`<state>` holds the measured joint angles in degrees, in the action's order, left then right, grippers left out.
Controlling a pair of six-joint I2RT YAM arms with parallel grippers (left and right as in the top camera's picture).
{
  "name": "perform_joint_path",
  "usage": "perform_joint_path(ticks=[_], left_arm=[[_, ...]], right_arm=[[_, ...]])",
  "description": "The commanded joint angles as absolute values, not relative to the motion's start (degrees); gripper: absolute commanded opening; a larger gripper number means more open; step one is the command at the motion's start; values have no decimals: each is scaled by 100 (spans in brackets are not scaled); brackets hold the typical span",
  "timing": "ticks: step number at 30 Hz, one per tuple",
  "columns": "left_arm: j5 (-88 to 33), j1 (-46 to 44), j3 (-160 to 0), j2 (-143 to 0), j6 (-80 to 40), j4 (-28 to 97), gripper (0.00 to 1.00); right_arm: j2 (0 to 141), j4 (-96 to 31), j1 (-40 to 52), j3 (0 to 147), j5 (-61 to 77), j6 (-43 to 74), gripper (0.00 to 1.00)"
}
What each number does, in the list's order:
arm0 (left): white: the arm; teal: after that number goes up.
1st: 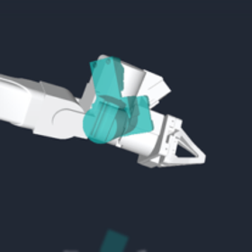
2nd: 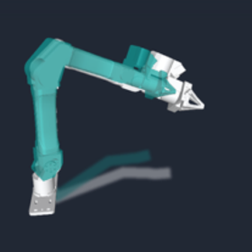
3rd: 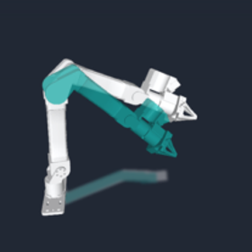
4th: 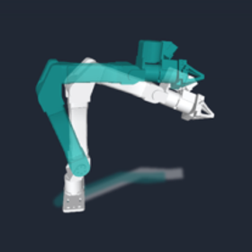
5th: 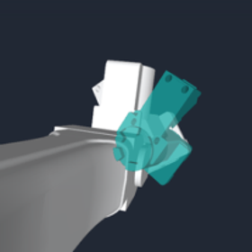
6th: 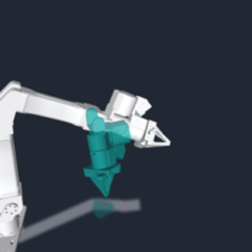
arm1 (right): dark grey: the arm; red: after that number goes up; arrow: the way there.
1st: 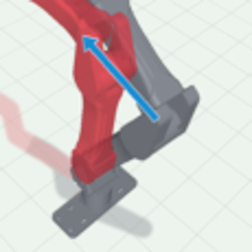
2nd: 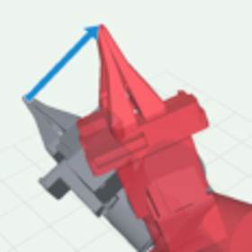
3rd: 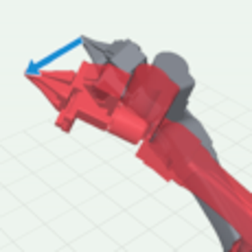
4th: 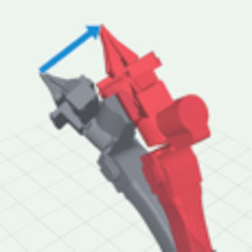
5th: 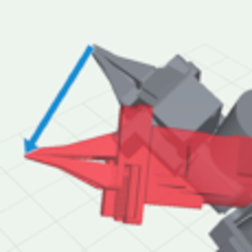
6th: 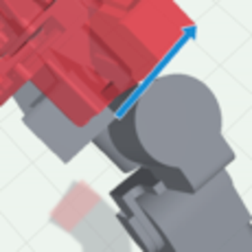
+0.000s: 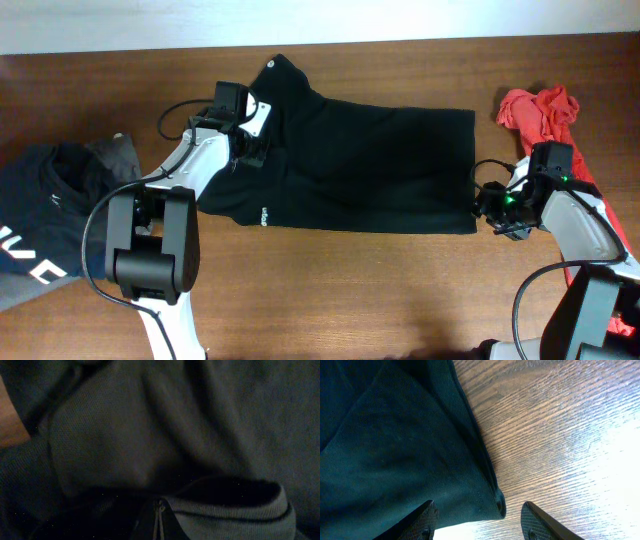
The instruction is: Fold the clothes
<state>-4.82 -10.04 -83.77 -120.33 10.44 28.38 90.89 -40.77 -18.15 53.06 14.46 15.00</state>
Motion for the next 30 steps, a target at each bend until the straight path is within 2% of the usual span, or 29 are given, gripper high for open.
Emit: perform_joint_path(ticks=[1, 6, 9, 10, 13, 16, 18, 24, 30], left_arm=[[-462, -993, -8342, -11974, 996, 2674, 2], [-283, -996, -8423, -11963, 1120, 2386, 3], [-56, -993, -8794, -11872, 1118, 2936, 4], [-32, -993, -8969, -11806, 1118, 3284, 9], [117, -993, -9465, -11603, 1024, 4379, 33], [416, -947, -9776, -11415, 598, 5264, 49], [436, -838, -9786, -11299, 340, 5671, 55], [373, -246, -9559, -11290, -202, 6713, 56], [-445, 333, -8917, -11290, 102, 6663, 56]], right_arm=[[8958, -4101, -1844, 5395, 1483, 1529, 59], [8958, -4121, -1844, 5395, 1483, 1529, 59], [8958, -4163, -1846, 5395, 1479, 1527, 59], [8958, -4174, -1846, 5395, 1476, 1525, 59], [8958, -4178, -1846, 5395, 1476, 1525, 61], [8960, -4106, -1846, 5395, 1470, 1522, 66], [8960, -4023, -1846, 5395, 1433, 1522, 70], [8960, -3850, -1846, 5395, 1345, 1522, 74], [8962, -3813, -1846, 5395, 915, 1525, 78]])
